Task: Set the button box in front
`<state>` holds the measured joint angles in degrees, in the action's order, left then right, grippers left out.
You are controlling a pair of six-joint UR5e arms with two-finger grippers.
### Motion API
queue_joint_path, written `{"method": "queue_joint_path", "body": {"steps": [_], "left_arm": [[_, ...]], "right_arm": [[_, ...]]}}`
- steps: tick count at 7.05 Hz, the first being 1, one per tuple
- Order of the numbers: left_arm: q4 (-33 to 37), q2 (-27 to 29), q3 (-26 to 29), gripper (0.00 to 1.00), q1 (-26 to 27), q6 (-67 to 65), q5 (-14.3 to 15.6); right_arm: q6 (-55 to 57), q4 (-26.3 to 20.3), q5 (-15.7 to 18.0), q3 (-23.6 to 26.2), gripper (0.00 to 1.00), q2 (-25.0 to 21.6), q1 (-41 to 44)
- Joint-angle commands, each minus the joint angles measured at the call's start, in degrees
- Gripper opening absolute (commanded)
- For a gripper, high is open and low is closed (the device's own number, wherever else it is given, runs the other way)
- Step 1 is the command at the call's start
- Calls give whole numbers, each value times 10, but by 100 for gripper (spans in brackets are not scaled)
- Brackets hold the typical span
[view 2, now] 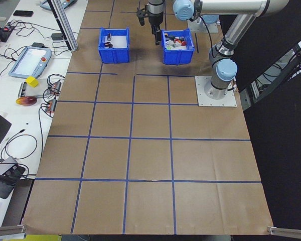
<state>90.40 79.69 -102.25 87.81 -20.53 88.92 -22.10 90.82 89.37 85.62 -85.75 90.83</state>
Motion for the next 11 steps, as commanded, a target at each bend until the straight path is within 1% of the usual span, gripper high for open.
{"method": "queue_joint_path", "body": {"steps": [1,2,3,4,6,7,9,10,11], "left_arm": [[-1,-49,-54,99,8,-233,-1],[-1,-80,-93,99,15,-346,-3],[-1,-108,-122,99,28,-442,-44],[3,-118,-127,99,50,-529,-53],[4,-120,-128,98,144,-676,-47],[4,-115,-133,98,176,-747,-48],[-12,-115,-168,98,234,-882,-48],[-52,-110,-181,98,254,-933,-51],[-60,-109,-192,98,265,-954,-51]], "right_arm": [[-141,18,-4,-11,100,27,11],[-202,20,-4,-34,100,54,32],[-236,20,-1,-69,100,90,60],[-269,16,3,-110,100,128,95],[-338,14,4,-182,100,199,151],[-339,10,4,-203,100,224,173],[-398,20,4,-205,100,247,206],[-433,21,5,-203,100,260,218],[-448,21,6,-201,100,270,223]]}}
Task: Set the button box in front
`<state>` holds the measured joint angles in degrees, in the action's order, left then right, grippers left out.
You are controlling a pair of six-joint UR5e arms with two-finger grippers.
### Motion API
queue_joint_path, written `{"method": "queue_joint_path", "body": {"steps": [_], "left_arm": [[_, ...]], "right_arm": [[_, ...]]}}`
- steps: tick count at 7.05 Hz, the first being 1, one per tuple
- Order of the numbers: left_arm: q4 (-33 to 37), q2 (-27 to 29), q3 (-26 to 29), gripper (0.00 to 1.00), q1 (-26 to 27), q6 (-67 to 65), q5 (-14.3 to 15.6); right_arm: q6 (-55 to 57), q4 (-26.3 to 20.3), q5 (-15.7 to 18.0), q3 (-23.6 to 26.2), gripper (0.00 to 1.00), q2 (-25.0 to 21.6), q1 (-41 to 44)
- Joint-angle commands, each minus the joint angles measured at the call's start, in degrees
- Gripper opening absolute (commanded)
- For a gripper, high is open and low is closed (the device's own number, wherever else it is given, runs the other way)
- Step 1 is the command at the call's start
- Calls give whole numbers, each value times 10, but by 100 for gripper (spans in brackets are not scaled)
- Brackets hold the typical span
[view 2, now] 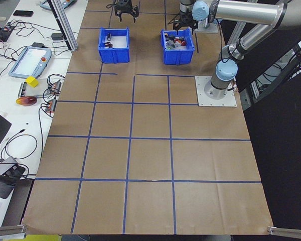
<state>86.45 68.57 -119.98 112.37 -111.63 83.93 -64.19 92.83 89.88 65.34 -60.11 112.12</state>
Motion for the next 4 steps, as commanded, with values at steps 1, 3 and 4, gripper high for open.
{"method": "queue_joint_path", "body": {"steps": [1,3,4], "left_arm": [[-43,3,-30,98,26,-45,-3],[-112,5,-72,97,48,-84,-4],[-130,13,-77,97,61,-88,-4]], "right_arm": [[-30,9,20,1,100,25,13],[-29,60,28,2,100,54,13],[-27,79,28,8,99,65,14]]}}
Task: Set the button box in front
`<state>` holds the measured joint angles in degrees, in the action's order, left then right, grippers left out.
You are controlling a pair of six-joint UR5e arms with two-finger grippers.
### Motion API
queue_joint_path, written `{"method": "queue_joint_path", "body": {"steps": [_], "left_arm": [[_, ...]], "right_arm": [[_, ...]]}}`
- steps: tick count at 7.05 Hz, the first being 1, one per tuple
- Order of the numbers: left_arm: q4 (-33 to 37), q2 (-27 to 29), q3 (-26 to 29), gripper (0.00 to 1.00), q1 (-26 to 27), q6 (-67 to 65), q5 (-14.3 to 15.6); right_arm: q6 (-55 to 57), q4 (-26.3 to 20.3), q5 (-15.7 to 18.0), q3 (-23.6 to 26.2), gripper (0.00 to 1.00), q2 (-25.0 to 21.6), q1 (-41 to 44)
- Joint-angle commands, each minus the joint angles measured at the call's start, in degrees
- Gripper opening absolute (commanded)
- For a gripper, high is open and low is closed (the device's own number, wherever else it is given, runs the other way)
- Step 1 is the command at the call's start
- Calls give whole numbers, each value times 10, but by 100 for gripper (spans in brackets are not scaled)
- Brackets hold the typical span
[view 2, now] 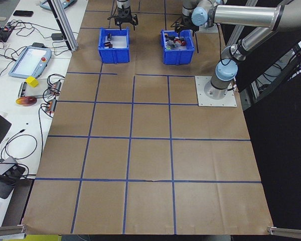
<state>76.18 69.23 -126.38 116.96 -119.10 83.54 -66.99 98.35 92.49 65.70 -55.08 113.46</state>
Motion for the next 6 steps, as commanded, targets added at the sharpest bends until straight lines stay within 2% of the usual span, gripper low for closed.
{"method": "queue_joint_path", "body": {"steps": [1,3,4,5,6], "left_arm": [[-50,24,-13,98,36,-24,0],[-100,64,-13,98,91,-54,5],[-122,97,-12,99,98,-45,6],[-132,114,-13,99,119,-45,8],[-133,111,-14,98,136,-54,14]], "right_arm": [[4,55,1,23,99,19,0],[18,119,1,71,98,19,0],[30,129,1,89,94,16,0],[31,128,4,94,80,13,0],[30,128,4,94,53,11,0]]}}
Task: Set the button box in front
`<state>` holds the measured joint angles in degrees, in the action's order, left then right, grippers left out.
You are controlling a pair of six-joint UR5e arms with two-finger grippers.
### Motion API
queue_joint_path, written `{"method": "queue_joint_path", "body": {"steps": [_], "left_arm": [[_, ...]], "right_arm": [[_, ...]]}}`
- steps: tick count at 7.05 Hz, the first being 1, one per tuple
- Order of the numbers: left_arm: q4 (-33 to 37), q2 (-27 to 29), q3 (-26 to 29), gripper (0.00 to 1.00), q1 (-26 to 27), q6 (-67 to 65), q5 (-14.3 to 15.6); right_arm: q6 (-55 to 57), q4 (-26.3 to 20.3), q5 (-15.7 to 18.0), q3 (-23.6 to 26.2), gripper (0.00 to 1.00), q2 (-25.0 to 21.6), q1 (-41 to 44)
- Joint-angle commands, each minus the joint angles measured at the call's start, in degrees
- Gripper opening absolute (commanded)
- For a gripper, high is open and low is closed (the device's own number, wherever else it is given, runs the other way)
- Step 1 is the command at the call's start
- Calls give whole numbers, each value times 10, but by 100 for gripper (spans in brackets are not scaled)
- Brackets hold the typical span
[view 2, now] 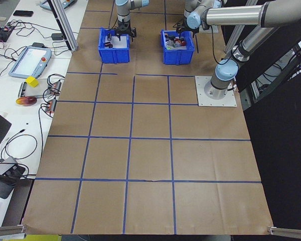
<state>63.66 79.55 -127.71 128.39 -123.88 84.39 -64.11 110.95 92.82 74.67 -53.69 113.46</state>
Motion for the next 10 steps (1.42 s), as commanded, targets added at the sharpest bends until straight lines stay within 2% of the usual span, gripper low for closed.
{"method": "queue_joint_path", "body": {"steps": [1,2,5,6,7,8,9,10], "left_arm": [[-7,9,-3,98,25,-7,9],[-6,9,-5,98,26,-8,9],[-13,23,-18,98,26,-16,5],[-12,25,-20,92,26,-17,2],[-13,27,-20,80,26,-26,3],[-13,27,-23,78,26,-34,6],[-23,28,-35,75,26,-34,8],[-51,29,-50,65,26,-39,4]], "right_arm": [[0,2,14,4,26,-4,0],[0,3,18,3,13,-8,0],[0,3,18,1,8,-37,-1],[0,3,20,4,8,-51,-6],[-4,0,38,10,8,-68,-22],[-10,-2,57,11,8,-77,-38],[-35,-2,60,11,8,-80,-59],[-49,-3,60,11,8,-88,-77]]}}
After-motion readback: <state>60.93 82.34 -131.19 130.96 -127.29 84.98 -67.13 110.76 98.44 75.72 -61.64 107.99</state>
